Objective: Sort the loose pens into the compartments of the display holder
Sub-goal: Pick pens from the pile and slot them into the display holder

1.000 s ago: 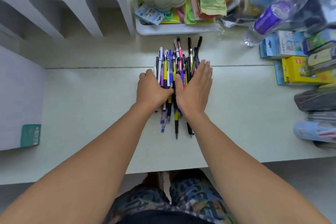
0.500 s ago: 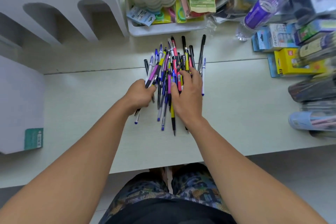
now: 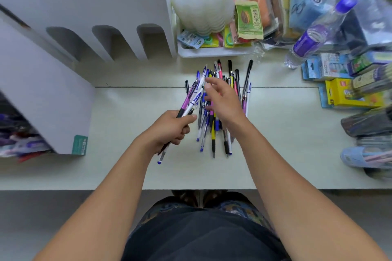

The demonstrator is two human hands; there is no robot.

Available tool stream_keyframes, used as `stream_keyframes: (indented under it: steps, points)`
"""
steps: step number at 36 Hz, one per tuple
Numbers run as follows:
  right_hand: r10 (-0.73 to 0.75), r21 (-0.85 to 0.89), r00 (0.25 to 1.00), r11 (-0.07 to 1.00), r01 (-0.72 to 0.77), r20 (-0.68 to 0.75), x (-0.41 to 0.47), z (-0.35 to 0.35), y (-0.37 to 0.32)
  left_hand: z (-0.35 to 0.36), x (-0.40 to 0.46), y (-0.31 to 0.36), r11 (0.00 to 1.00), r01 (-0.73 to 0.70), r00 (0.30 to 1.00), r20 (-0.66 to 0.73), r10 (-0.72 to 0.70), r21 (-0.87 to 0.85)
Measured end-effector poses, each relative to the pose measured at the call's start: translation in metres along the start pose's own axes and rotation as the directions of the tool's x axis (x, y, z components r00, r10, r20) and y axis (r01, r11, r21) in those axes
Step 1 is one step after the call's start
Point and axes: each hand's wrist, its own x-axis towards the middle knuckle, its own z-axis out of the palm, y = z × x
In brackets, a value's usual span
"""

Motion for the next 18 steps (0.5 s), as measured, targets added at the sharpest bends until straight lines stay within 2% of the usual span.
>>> stream_keyframes:
  steps: [2,6,11,14,18]
  points:
    - [0.026,0.026,0.991,0.999,-0.030,0.131,-0.003,0.007,-0.008,0.002,-0.001,0.002,1.000,0.002,1.000,0.029,-0.002,0.014]
    - [-0.060,-0.028,0.997,0.998,0.061,0.045,0.000,0.020,-0.003,0.002,-0.005,-0.002,0.995,0.014,0.995,0.096,-0.023,0.097]
    - [-0.013,0.048,0.999,0.999,0.011,0.040,0.000,0.031,0.005,0.002,-0.011,-0.012,0.995,0.044,0.994,0.092,-0.052,0.085]
    - [-0.026,0.105,0.999,0.994,0.024,0.023,-0.009,0.045,0.004,0.002,-0.020,-0.019,0.997,0.071,0.991,0.111,-0.072,0.014]
    - [-0.024,0.173,0.995,0.985,0.006,0.102,-0.020,0.068,-0.002,-0.003,-0.040,-0.029,0.990,0.060,0.998,0.043,-0.055,-0.128]
